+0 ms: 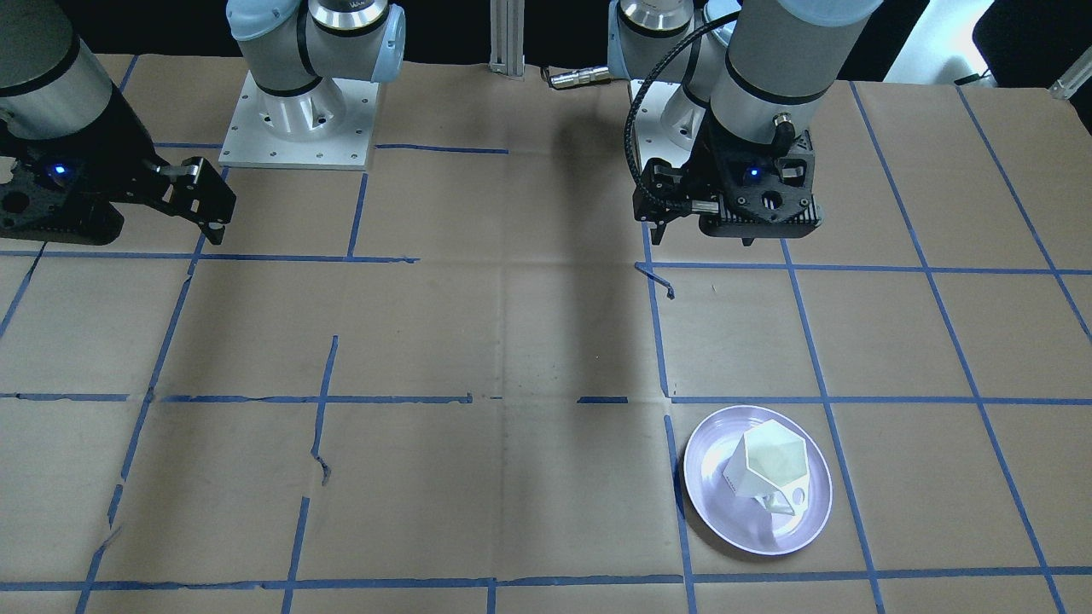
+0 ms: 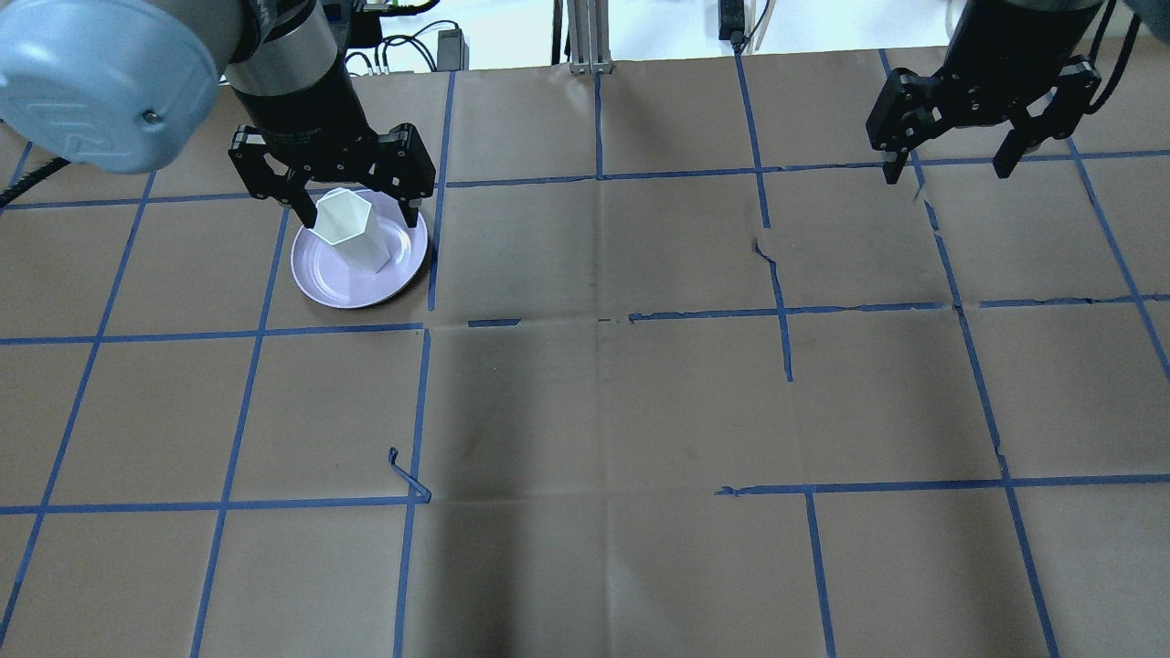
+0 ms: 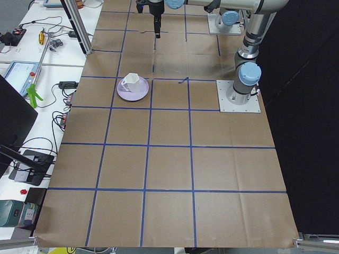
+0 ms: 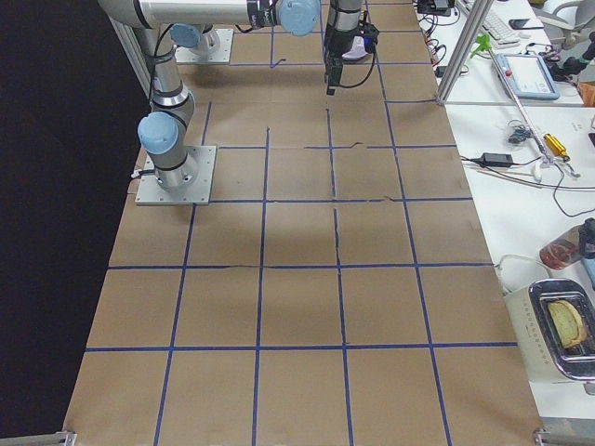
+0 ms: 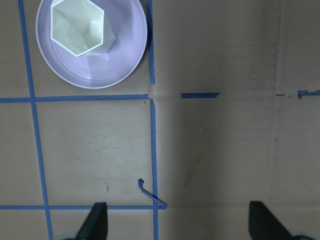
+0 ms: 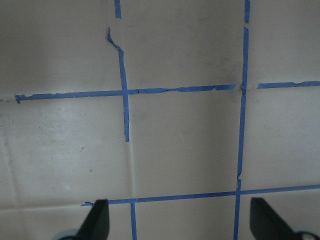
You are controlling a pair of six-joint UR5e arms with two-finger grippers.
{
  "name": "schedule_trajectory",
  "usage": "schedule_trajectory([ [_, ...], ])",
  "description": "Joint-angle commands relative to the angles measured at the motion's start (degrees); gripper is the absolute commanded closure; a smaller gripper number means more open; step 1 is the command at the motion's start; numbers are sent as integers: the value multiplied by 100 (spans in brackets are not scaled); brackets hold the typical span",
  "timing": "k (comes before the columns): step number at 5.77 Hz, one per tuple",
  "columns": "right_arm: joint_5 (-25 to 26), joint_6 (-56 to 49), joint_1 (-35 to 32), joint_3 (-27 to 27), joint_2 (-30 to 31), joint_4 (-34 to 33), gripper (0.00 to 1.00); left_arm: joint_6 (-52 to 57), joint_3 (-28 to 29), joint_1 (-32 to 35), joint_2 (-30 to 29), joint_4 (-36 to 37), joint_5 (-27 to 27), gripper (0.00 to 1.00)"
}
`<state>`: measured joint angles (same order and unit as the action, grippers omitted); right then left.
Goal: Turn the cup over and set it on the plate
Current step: 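Open the left gripper and lift it away from the cup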
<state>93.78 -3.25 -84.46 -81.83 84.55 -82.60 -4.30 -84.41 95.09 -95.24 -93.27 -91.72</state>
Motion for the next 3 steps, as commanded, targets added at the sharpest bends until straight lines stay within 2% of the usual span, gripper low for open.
schedule_trajectory([
  [1,0,0,0,0,0,7,0,16,-32,-26,49,-24,-21,1],
  [3,0,0,0,0,0,7,0,16,-50,-35,93,-24,-21,1],
])
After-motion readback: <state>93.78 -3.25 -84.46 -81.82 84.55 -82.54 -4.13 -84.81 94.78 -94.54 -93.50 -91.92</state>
